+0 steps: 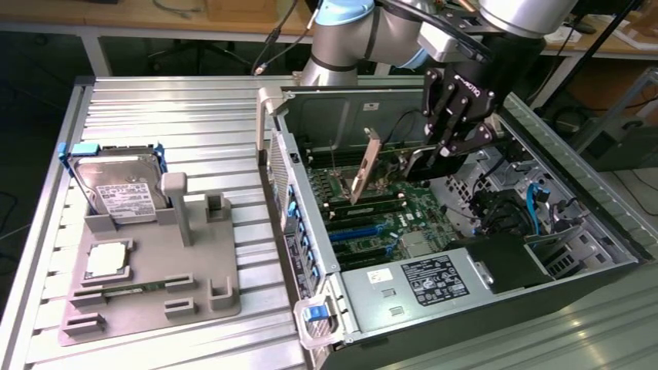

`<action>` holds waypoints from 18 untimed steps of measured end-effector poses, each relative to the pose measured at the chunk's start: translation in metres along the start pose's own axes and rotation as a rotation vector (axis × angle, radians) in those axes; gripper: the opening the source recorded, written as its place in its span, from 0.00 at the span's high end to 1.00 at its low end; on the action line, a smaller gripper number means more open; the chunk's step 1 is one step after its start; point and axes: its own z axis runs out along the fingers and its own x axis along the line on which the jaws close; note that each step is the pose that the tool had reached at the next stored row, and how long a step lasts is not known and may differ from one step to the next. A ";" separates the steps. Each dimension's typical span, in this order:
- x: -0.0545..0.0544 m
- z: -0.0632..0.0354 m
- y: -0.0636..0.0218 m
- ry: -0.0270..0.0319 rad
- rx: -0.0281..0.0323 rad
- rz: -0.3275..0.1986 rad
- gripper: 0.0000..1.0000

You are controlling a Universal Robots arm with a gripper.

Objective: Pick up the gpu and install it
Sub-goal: 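Insert the gpu into the slot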

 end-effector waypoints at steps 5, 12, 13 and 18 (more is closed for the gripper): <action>0.000 0.0010 0.0000 0.0000 0.0000 0.000 0.73; 0.000 0.0047 -0.0002 -0.0001 0.0000 0.000 0.73; 0.000 0.0049 -0.0002 -0.0001 0.0001 0.000 0.73; 0.000 0.0061 -0.0003 0.0000 0.0000 0.000 0.73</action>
